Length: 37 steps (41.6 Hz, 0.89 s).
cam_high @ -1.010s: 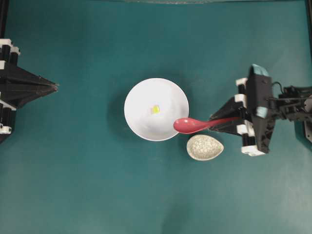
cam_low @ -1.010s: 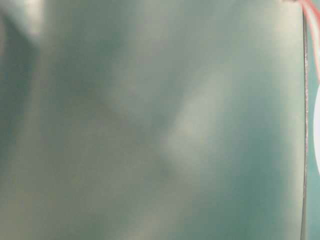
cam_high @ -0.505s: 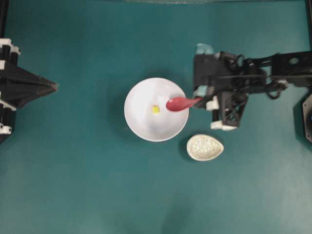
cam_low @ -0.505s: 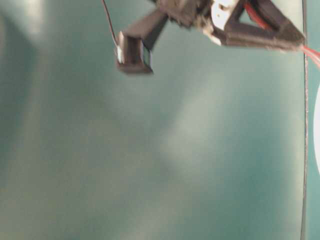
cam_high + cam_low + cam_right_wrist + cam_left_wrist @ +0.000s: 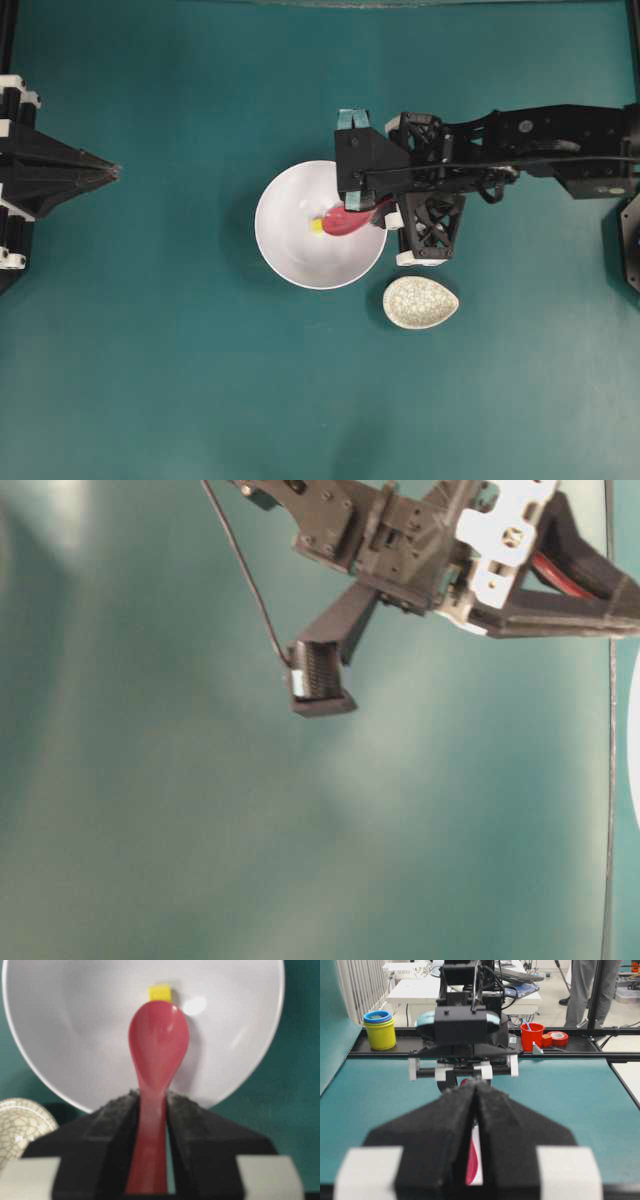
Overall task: Scoop the yellow hexagonal prism block from the bowl with a spoon using the right arm.
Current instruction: 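Lower the spoon bowl into the white bowl beside the yellow block, then drag the spoon under the yellow block to scoop it up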
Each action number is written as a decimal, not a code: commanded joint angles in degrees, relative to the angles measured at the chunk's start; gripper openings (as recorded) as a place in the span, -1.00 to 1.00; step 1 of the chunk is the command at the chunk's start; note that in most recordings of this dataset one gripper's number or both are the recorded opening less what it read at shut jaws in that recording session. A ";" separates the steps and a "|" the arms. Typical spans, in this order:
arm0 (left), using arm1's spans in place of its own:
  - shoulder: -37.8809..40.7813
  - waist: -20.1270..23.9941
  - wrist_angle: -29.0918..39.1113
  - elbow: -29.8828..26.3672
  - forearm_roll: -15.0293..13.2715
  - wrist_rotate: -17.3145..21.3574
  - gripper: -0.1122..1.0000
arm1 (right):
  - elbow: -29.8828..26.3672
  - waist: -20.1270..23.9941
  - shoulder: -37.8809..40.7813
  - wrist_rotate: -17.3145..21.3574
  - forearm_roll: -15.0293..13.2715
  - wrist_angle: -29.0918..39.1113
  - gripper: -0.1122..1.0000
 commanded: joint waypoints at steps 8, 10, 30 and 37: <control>0.44 0.18 -0.62 -1.23 0.18 -0.09 -0.80 | -1.76 1.32 0.35 0.00 0.97 -0.70 -0.40; 0.44 0.18 -0.70 -1.23 0.09 -0.09 -0.80 | -2.02 1.58 0.70 0.00 0.97 -0.79 -0.40; 0.44 0.18 -0.70 -1.23 0.18 -0.26 -0.80 | -3.34 1.93 2.90 -0.09 0.79 -6.42 -0.40; 0.44 0.18 -0.70 -1.23 0.18 -0.35 -0.80 | -3.25 1.32 2.81 0.00 0.70 -8.17 -0.40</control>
